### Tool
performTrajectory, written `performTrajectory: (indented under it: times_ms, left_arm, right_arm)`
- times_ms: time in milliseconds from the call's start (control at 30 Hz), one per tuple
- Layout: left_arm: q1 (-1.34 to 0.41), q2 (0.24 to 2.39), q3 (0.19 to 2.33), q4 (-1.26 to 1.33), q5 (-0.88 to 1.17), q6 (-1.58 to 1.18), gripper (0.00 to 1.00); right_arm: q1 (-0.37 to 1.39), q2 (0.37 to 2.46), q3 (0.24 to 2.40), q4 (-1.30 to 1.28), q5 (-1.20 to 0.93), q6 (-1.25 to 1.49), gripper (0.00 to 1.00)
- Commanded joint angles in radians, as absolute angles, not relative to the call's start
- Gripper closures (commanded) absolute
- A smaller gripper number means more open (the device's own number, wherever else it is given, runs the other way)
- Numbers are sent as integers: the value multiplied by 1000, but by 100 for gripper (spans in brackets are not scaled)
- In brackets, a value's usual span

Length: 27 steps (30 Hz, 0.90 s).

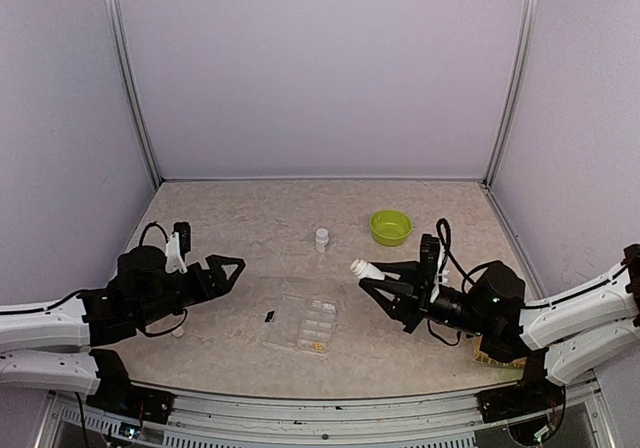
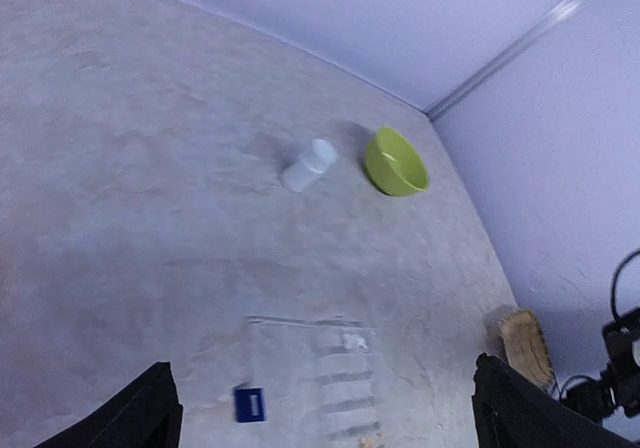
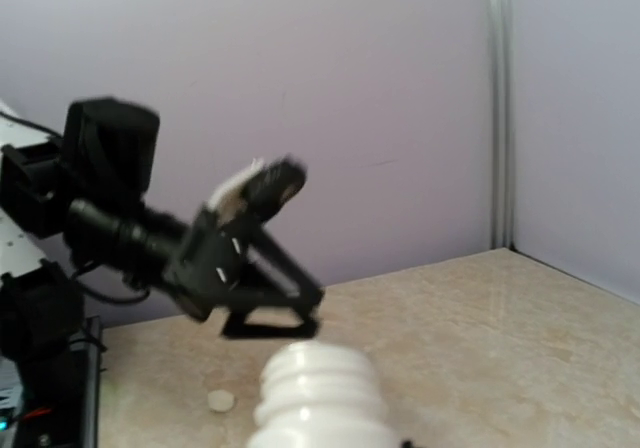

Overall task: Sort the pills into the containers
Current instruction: Pass from the right arm to the left

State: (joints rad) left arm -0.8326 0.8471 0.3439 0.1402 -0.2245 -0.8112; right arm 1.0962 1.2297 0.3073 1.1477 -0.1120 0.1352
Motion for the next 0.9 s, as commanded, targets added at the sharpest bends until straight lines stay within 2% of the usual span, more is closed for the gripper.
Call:
performTrajectory:
  times_ms: [0,167,367,533,867]
  left_arm:
    - [-901,924,444,447,49,-584,1]
    - [-973,1155,628,459,214,-494,1]
    - [-1007,1309,737,547,403,-492,1]
    - [-1025,1374,794,530,455,-479,2]
    - [-1046,1423,845,528,525,-467,15]
  right_arm:
    - [1088,1262,306,1207,-177,152,79]
    - [1088,1290,329,1211,-236,156,79]
    - [1088,1285,345,1178,-275,153,79]
    - [1088,1271,344,1159,-274,150,79]
    - [1088,1277,359,1141,-275,147,79]
